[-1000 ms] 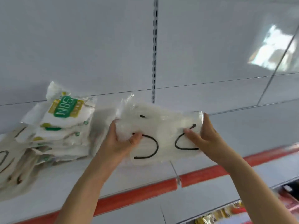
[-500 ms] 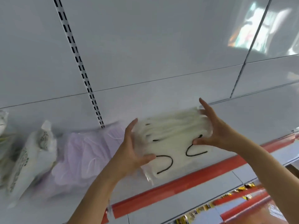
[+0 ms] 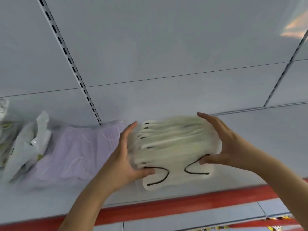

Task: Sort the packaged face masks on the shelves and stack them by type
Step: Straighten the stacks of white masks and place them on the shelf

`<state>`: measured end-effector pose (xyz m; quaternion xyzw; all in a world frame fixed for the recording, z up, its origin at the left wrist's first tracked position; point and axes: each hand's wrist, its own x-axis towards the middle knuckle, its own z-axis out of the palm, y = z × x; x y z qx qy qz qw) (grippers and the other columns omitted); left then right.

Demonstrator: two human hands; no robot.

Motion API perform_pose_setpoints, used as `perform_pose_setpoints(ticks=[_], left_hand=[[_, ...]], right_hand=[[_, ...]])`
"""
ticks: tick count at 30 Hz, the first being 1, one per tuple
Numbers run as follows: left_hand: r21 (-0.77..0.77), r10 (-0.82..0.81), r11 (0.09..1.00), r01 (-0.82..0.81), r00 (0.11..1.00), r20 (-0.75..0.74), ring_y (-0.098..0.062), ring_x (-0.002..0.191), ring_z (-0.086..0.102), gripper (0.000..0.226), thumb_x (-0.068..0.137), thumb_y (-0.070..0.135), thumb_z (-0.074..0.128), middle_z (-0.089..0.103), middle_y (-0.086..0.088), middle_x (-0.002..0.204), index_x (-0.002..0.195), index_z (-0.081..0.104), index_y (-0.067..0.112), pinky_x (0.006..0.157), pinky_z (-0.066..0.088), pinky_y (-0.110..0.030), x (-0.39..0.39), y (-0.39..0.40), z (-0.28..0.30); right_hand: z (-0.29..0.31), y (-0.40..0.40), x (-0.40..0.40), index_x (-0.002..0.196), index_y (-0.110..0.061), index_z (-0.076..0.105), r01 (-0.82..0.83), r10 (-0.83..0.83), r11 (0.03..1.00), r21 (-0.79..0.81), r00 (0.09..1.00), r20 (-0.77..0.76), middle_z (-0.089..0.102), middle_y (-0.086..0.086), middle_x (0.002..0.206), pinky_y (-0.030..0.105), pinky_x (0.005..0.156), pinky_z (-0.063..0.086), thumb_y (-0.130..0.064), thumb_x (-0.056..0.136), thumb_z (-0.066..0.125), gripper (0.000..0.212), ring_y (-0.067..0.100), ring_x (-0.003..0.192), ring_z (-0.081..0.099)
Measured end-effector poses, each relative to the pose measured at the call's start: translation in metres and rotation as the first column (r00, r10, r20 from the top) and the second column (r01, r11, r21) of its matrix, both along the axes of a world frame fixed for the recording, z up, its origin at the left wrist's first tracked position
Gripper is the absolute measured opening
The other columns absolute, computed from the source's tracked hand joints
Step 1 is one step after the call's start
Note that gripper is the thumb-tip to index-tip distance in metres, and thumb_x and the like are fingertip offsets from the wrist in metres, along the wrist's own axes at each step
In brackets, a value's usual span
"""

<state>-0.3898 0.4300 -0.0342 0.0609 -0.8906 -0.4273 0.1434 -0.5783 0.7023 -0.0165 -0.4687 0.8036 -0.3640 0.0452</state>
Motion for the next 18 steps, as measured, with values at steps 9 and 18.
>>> perform_pose_setpoints(ticks=[9, 18], left_hand=[[0.045, 0.090, 0.995, -0.086, 0.991, -0.094, 0.010, 0.113, 0.060, 0.106, 0.055, 0.041, 0.093, 0.055, 0.040, 0.125, 0.131, 0.026, 0.072, 0.089, 0.045, -0.004, -0.011, 0.014, -0.013], [0.101, 0.103, 0.990, -0.100, 0.994, -0.030, 0.018, 0.119, 0.050, 0.112, 0.056, 0.045, 0.092, 0.051, 0.041, 0.129, 0.143, 0.023, 0.061, 0.092, 0.041, -0.002, -0.017, 0.018, -0.015]], right_hand=[[-0.015, 0.004, -0.002, 0.144, -0.064, 0.002, 0.065, -0.053, 0.994, -0.083, 0.988, 0.145, 0.062, -0.024, 0.109, 0.016, 0.092, 0.047, -0.068, 0.056, 0.082, 0.120, -0.001, 0.101, 0.064], [-0.032, 0.003, -0.014, 0.146, -0.058, 0.019, 0.092, -0.081, 0.995, -0.045, 0.974, 0.211, 0.062, -0.021, 0.108, 0.003, 0.086, 0.041, -0.059, 0.050, 0.090, 0.120, -0.013, 0.099, 0.058]])
